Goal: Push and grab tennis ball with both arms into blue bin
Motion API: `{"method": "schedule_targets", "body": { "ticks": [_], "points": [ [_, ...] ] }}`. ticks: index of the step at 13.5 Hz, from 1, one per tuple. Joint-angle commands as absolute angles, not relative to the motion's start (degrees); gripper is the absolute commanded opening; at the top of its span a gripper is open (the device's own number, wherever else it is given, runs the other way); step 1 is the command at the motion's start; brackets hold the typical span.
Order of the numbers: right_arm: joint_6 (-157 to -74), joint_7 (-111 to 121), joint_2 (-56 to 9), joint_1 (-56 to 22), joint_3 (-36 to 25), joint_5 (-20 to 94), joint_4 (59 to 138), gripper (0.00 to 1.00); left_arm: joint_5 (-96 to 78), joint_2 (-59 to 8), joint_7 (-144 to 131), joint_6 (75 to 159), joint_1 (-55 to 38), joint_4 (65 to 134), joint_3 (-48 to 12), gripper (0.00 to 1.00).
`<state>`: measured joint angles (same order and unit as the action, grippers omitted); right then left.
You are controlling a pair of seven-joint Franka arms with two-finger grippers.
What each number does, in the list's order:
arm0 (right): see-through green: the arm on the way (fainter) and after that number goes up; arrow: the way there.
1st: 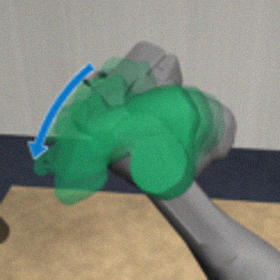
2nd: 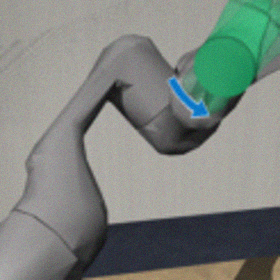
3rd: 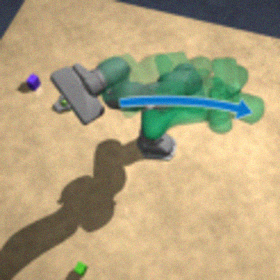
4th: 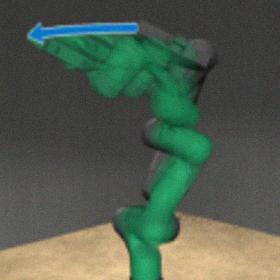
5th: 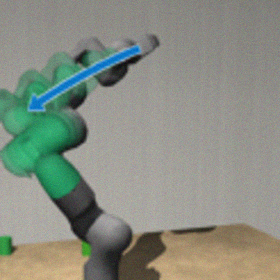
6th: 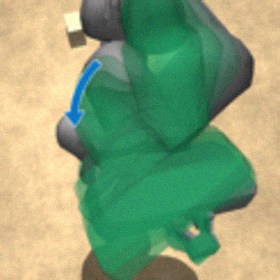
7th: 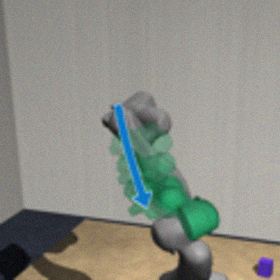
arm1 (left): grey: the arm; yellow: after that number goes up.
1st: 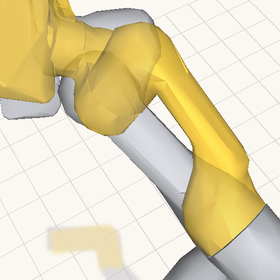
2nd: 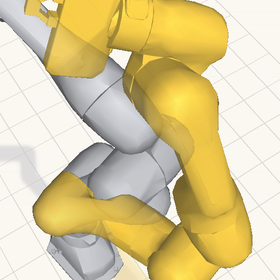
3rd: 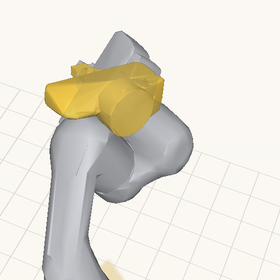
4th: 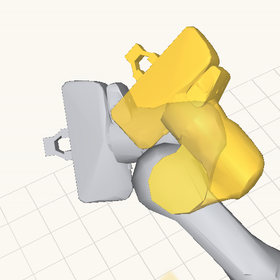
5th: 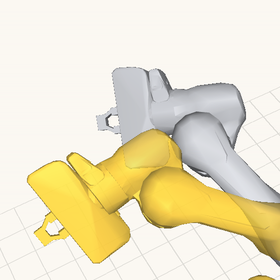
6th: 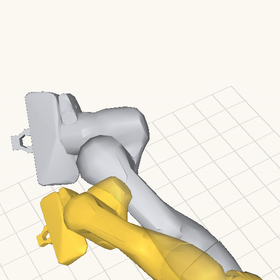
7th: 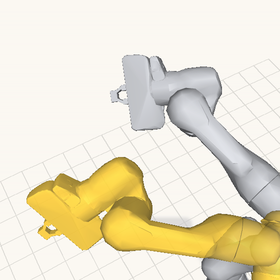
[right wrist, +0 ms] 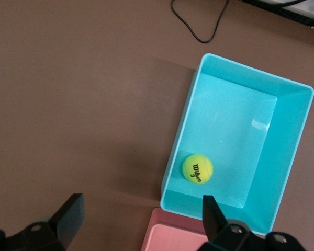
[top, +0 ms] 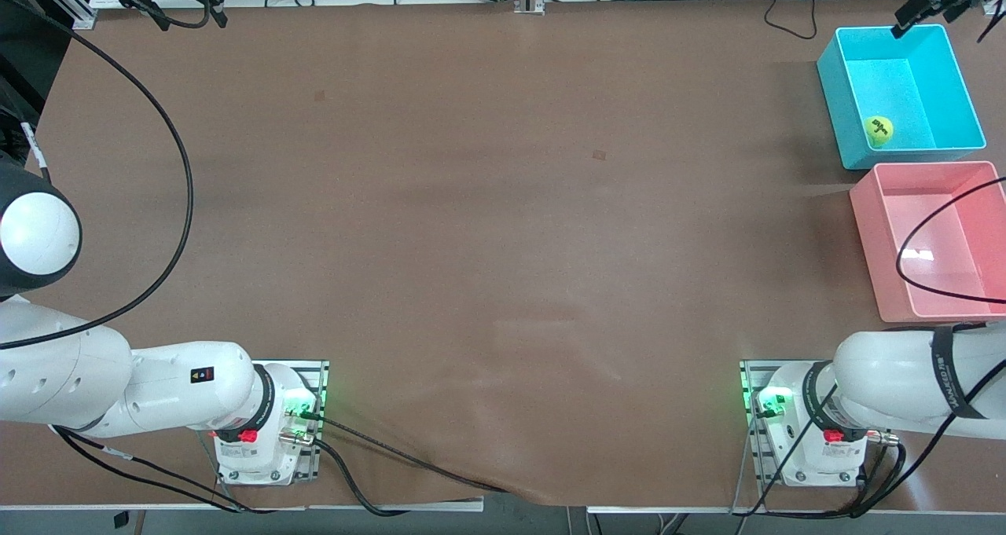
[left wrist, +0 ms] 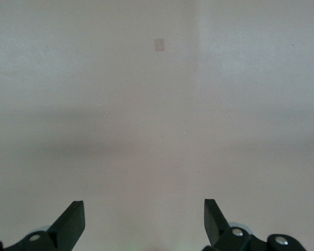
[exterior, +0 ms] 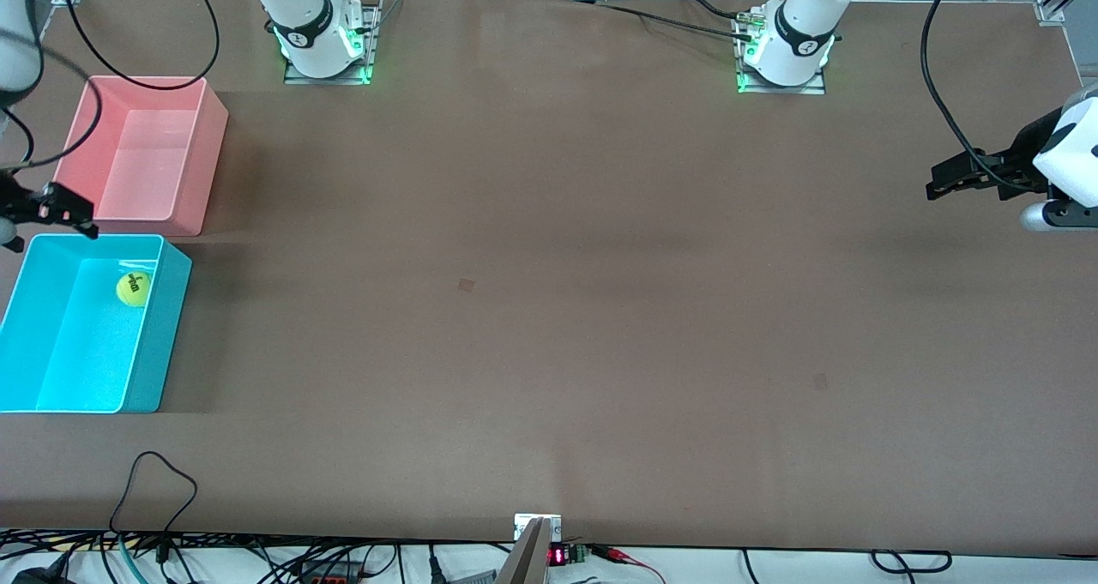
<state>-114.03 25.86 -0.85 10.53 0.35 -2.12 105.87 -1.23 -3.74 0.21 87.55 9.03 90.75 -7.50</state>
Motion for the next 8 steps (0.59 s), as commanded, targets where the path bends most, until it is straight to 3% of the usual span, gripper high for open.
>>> {"method": "schedule_targets", "body": {
  "ticks": [1,4,8],
  "points": [
    [-109.1,19.4,2.8,5.6,0.0,-1.6,105.6,1.00,-1.8,-3.3,-0.4,86.6,9.3,90.2,-7.6,1.00],
    [-100.8,10.9,3.3,1.3,0.3,-1.6,100.6,1.00,-1.7,-3.4,-0.3,86.8,9.3,90.1,-7.6,1.00],
    [-95.9,8.4,3.3,-1.4,0.3,-1.7,96.2,1.00,-1.7,-3.4,0.1,87.0,9.4,90.2,-7.6,1.00]
  ]
}}
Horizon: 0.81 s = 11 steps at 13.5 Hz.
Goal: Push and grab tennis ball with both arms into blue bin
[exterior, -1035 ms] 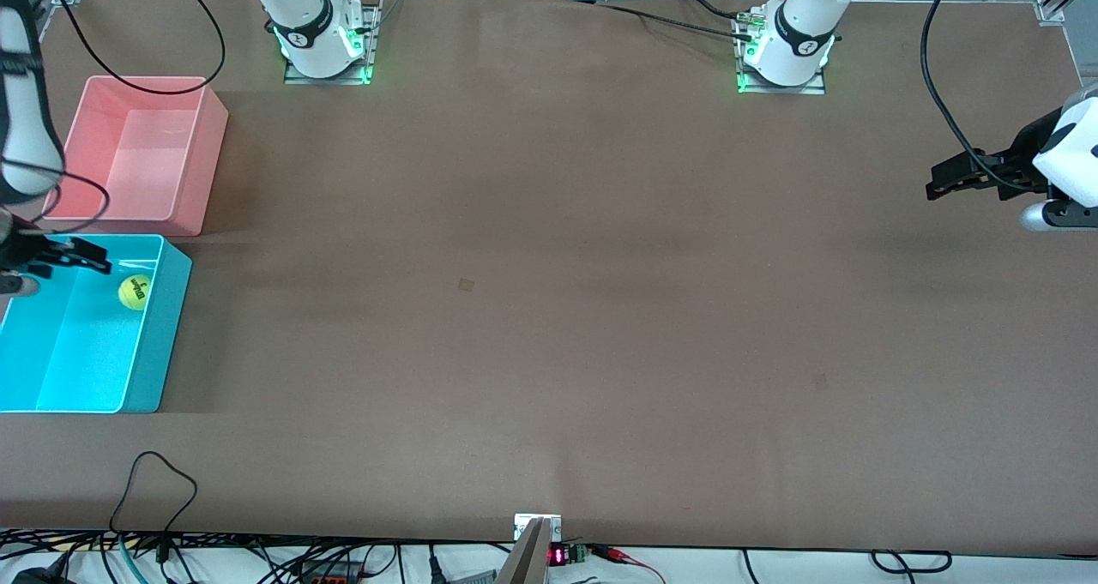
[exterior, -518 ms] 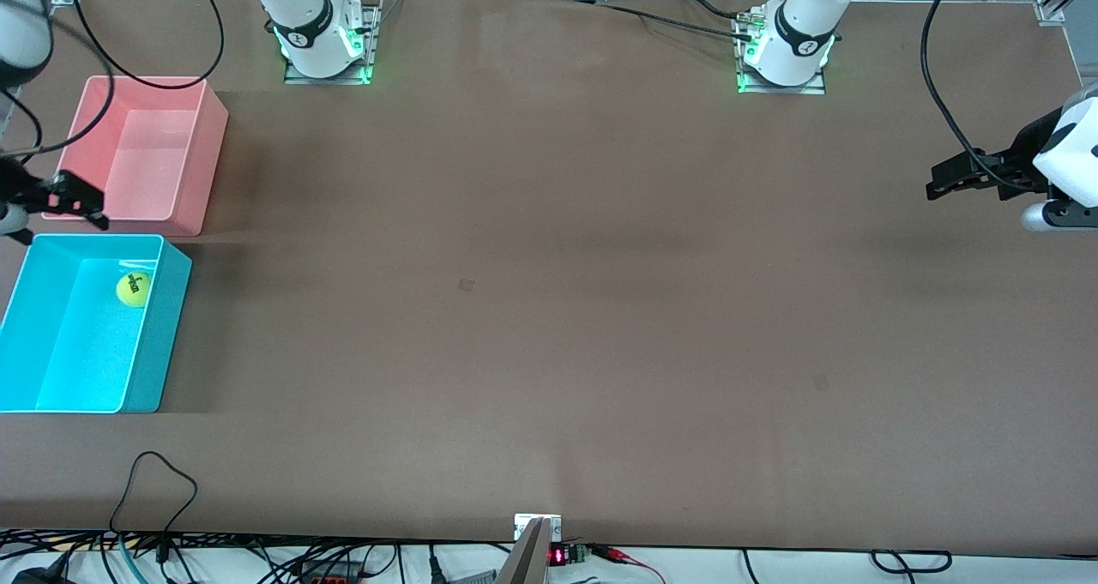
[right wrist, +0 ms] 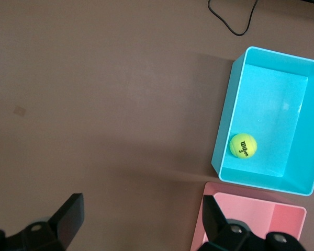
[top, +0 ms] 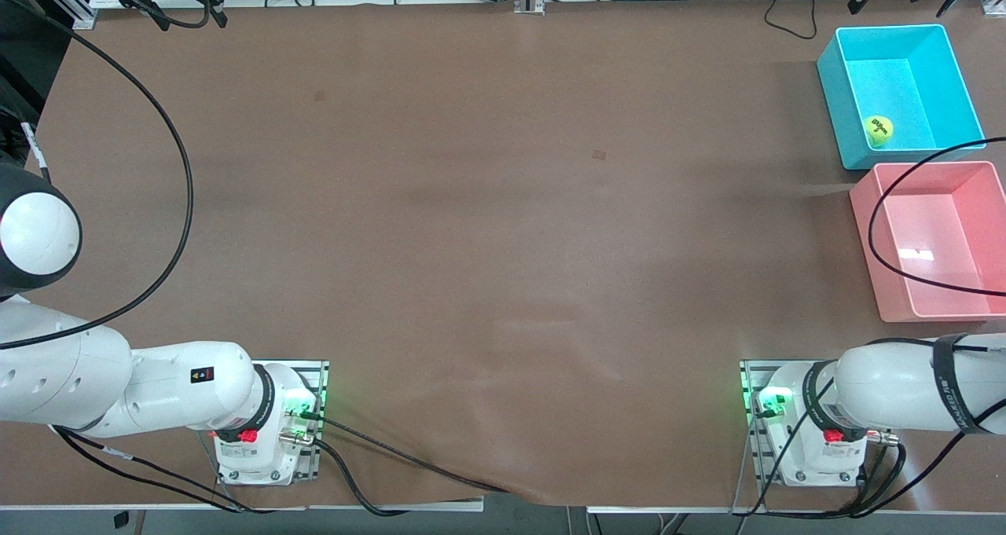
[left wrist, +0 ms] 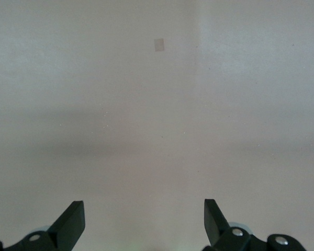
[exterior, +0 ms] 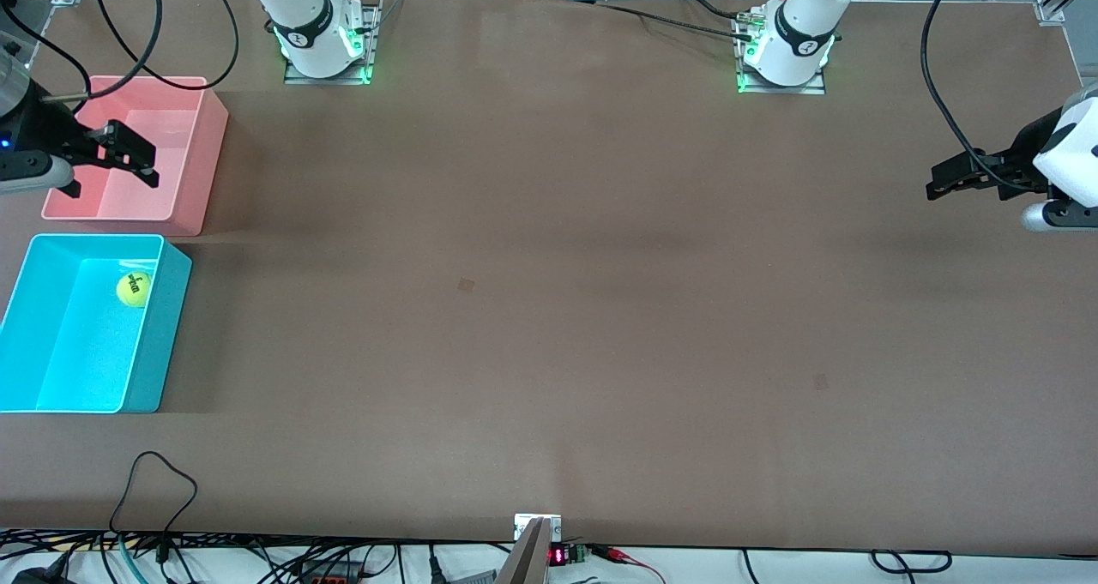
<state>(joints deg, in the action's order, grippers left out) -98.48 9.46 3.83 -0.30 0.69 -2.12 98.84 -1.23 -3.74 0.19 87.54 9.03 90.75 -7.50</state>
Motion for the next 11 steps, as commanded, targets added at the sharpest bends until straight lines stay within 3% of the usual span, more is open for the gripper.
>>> {"method": "schedule_targets", "body": {
  "ticks": [1,11],
  "points": [
    [-94.8,7.3,3.3,-1.8,0.3,-1.7,95.3,1.00,-1.5,-3.4,0.3,87.0,9.4,90.2,-7.4,1.00],
    [-90.6,-1.9,0.4,-6.2,0.0,-2.0,90.4,1.00,-1.3,-3.6,0.3,86.8,9.0,89.0,-7.8,1.00]
  ]
}}
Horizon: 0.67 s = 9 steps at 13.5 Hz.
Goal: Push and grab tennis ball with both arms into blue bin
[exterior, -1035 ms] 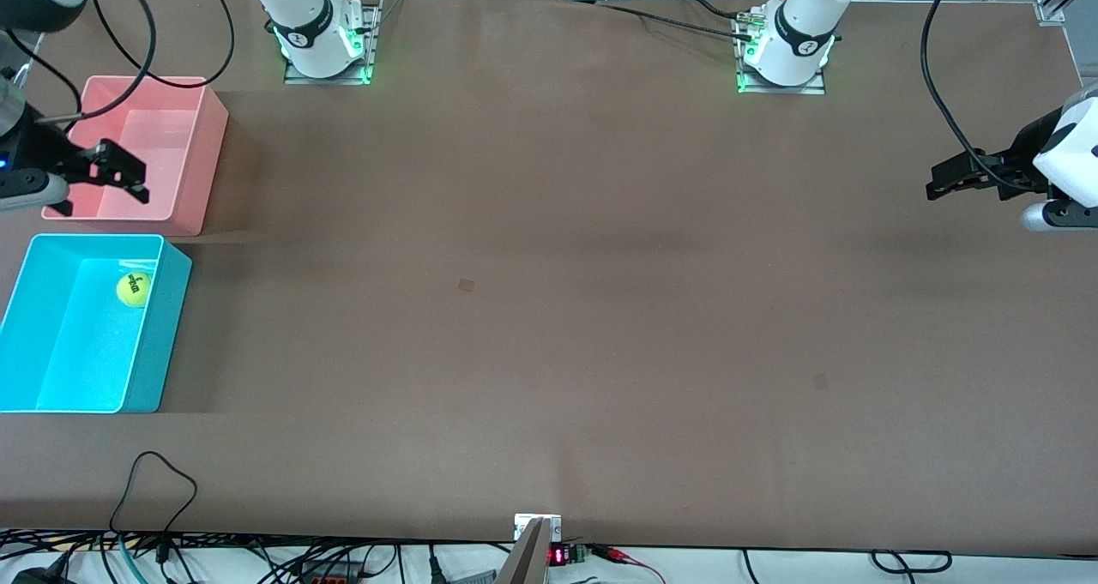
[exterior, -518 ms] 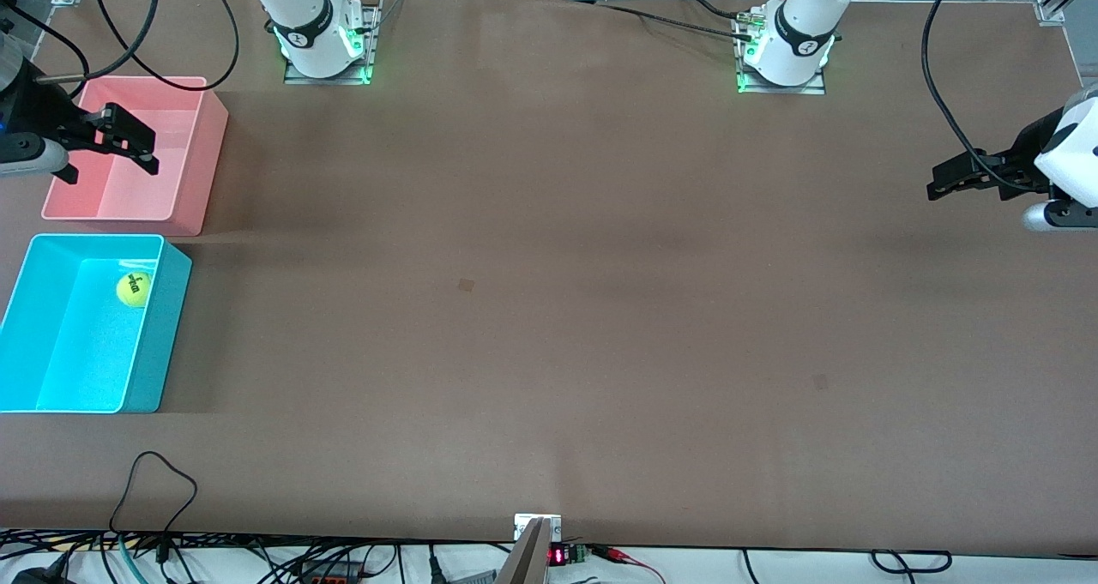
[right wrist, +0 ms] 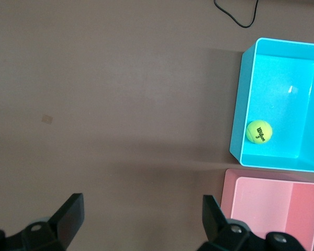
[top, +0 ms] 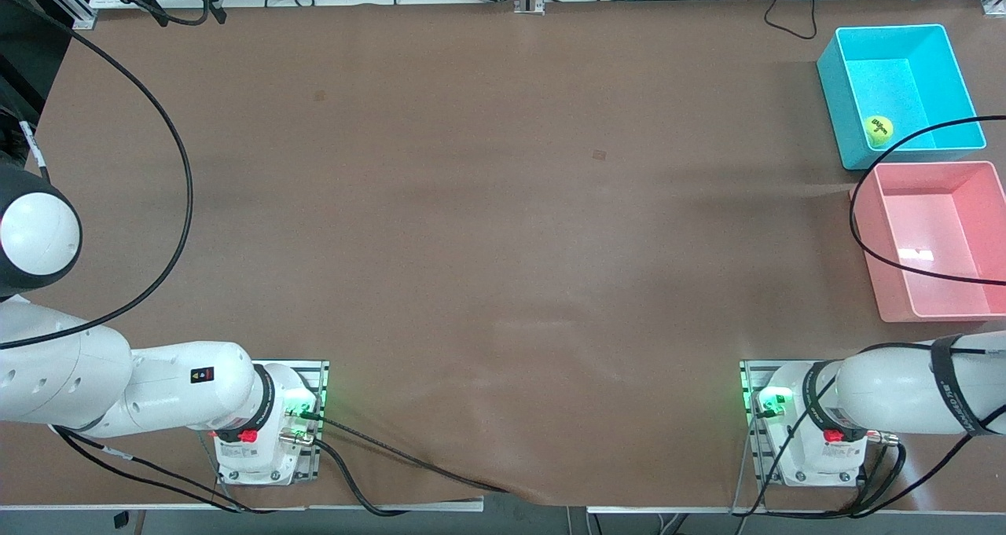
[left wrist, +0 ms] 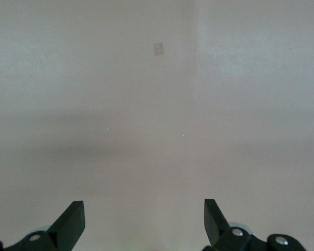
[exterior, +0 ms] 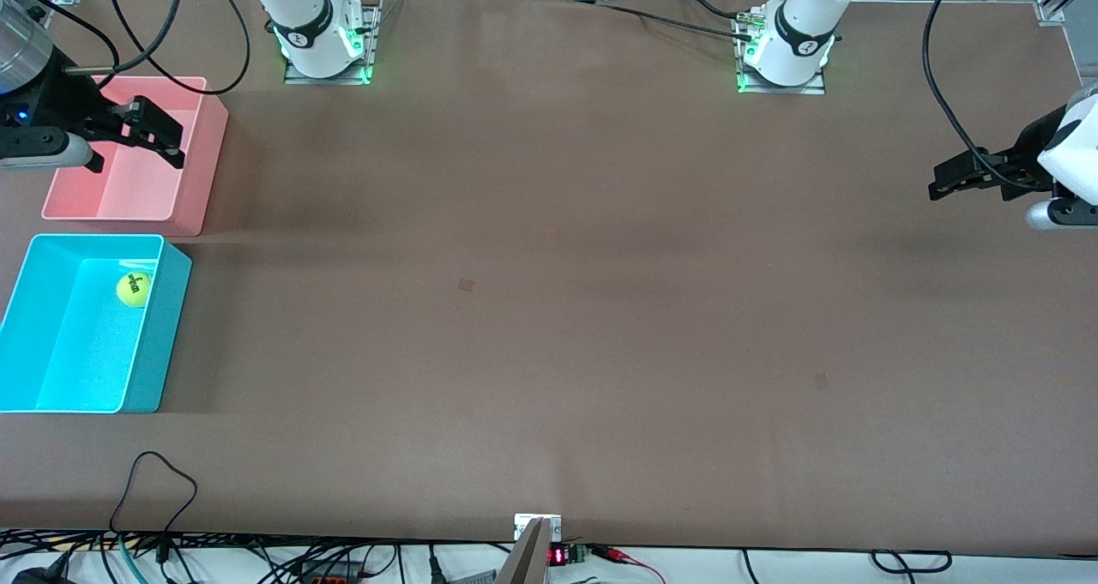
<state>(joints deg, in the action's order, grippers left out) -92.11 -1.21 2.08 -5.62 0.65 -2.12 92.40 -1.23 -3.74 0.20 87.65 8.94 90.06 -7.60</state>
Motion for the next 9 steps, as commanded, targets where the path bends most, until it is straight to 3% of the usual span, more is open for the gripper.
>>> {"method": "schedule_targets", "body": {
  "ticks": [1,9],
  "points": [
    [-90.7,-1.8,-0.2,-6.1,0.0,-2.0,90.4,1.00,-1.3,-3.6,0.4,86.8,9.0,89.0,-7.8,1.00],
    [-90.9,-1.7,-3.3,-6.2,-0.7,-1.7,89.8,1.00,-0.8,-3.3,3.7,86.7,8.8,88.8,-8.2,1.00]
  ]
}}
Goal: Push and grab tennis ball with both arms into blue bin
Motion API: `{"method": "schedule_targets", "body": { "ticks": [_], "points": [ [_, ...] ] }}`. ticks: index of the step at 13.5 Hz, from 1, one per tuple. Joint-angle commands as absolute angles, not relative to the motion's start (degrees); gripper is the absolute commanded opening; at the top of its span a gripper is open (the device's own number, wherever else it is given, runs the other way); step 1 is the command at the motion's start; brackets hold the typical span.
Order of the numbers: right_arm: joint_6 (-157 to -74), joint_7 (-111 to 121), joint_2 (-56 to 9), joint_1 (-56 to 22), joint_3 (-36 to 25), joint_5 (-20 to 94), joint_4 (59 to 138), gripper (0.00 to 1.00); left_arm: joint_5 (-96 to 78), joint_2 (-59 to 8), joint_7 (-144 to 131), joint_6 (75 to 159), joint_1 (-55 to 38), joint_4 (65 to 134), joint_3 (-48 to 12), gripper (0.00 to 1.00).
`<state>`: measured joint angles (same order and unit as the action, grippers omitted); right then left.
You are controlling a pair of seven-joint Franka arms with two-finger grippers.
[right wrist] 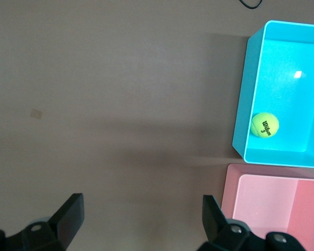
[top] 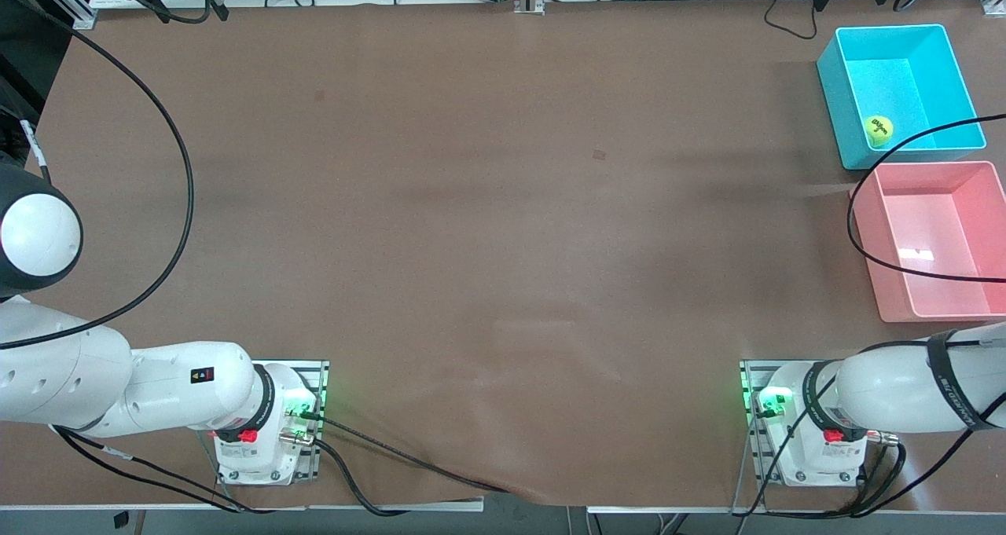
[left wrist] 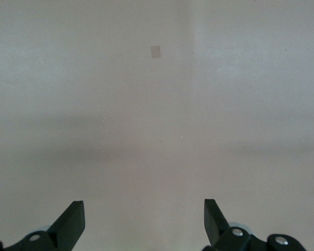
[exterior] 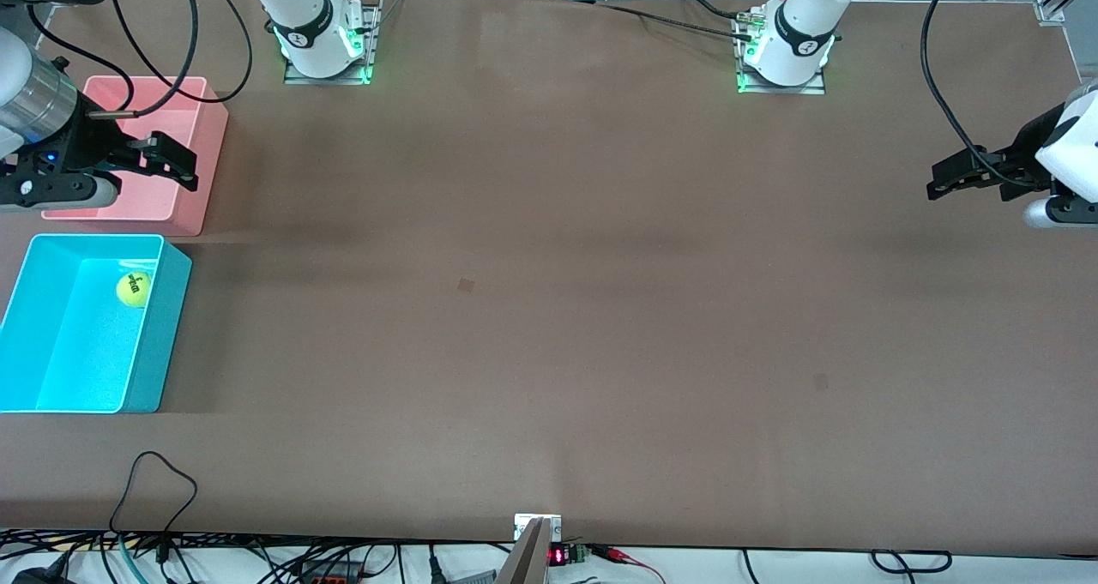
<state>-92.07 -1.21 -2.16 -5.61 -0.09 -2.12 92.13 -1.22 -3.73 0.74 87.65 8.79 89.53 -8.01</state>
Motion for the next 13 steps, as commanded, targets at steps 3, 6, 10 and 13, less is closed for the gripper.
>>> {"method": "schedule_targets", "body": {
  "ticks": [3,6,10,13],
  "points": [
    [-90.8,-1.7,-4.9,-6.4,-1.1,-1.7,88.3,1.00,1.1,-3.3,6.8,86.7,8.8,88.8,-8.2,1.00],
    [-91.1,-1.7,-4.8,-6.4,-1.1,-1.7,88.3,1.00,1.1,-3.3,6.8,86.7,8.7,88.8,-8.2,1.00],
    [-91.2,-1.8,-4.8,-6.3,-1.1,-1.7,88.3,1.00,1.1,-3.3,6.8,86.7,8.7,88.8,-8.2,1.00],
    [-91.3,-1.8,-4.7,-6.2,-1.1,-1.7,88.3,1.00,1.1,-3.3,6.8,86.6,8.7,88.8,-8.2,1.00]
  ]
}}
